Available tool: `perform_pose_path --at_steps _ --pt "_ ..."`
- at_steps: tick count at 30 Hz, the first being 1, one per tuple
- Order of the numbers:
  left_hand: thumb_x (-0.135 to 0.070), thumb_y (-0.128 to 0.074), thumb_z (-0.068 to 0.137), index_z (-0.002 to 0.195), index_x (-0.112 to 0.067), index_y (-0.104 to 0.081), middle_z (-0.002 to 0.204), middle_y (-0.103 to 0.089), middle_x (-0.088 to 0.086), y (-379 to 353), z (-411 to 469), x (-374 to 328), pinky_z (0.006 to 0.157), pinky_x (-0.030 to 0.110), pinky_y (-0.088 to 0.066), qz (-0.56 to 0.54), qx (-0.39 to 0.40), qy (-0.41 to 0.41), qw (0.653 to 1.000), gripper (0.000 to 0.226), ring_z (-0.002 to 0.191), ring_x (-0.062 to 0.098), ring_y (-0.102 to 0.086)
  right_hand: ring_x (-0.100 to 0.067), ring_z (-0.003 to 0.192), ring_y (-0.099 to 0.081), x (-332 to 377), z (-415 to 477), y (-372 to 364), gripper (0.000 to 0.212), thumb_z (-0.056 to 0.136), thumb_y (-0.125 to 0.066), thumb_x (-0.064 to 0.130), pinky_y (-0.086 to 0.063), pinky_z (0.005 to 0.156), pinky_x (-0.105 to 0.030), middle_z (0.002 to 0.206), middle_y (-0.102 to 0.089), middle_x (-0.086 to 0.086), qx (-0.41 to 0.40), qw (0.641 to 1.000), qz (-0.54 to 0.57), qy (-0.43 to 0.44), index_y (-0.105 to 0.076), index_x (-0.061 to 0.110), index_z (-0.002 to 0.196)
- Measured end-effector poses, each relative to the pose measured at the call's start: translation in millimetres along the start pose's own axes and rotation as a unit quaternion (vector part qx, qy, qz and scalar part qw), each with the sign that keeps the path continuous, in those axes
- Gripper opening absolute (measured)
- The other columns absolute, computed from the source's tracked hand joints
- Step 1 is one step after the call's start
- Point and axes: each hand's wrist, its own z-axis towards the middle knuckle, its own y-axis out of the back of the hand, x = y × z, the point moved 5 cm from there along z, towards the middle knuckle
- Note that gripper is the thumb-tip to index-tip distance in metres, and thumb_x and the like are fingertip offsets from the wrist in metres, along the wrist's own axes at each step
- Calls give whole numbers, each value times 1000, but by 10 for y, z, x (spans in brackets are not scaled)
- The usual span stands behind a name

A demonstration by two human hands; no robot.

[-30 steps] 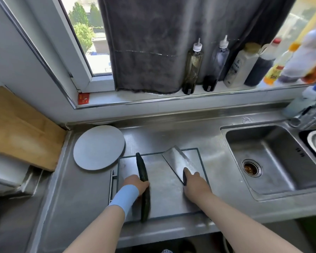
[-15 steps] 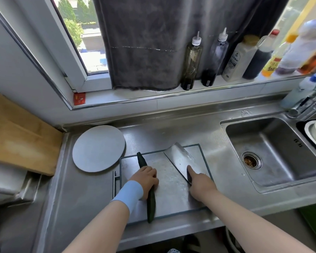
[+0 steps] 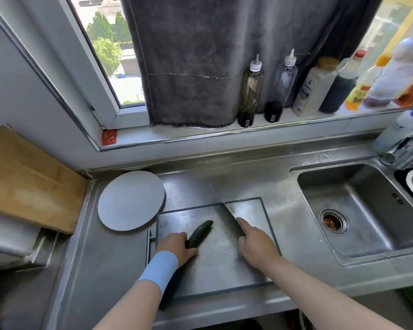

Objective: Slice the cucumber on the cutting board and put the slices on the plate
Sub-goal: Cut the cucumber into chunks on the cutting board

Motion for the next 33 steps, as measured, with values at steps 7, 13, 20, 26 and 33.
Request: perform_pose_path --at_steps 7,13,20,26,33 --pt "-42 -60 86 122 -25 -47 119 -46 -3 -107 -71 -107 88 33 -48 -45 -88 -26 995 41 108 20 -50 -20 93 -63 104 -52 -10 35 106 -35 38 -48 72 -33 99 -71 6 15 997 -15 72 -49 40 138" --pt "-23 -54 94 125 -22 -50 125 -43 -3 -103 3 -372 86 24 -43 -65 -161 -139 975 32 109 16 -46 -21 89 -63 126 -15 -88 37 103 -38 30 -46 66 -33 98 -72 4 22 995 -44 84 -54 36 136" --pt "-15 -53 94 119 -14 -59 118 -52 6 -165 242 -562 93 34 -41 -118 -183 -169 961 26 109 25 -48 -25 96 -63 184 9 -162 46 105 -36 29 -50 78 -35 107 -71 -4 33 994 -65 81 -41 33 151" --pt "-27 -31 95 121 -15 -62 126 -53 10 -282 347 -500 103 35 -40 -124 -194 -180 956 42 118 28 -47 -28 92 -62 284 -73 -168 45 106 -34 30 -50 76 -38 103 -66 -4 37 991 -85 98 -37 34 151" --pt "-31 -9 89 132 -19 -56 131 -53 5 -423 439 -421 107 24 -28 -54 -172 -190 965 65 120 24 -41 -27 83 -59 295 -198 -179 40 105 -34 25 -49 70 -38 92 -64 -6 31 993 -56 95 -44 31 144"
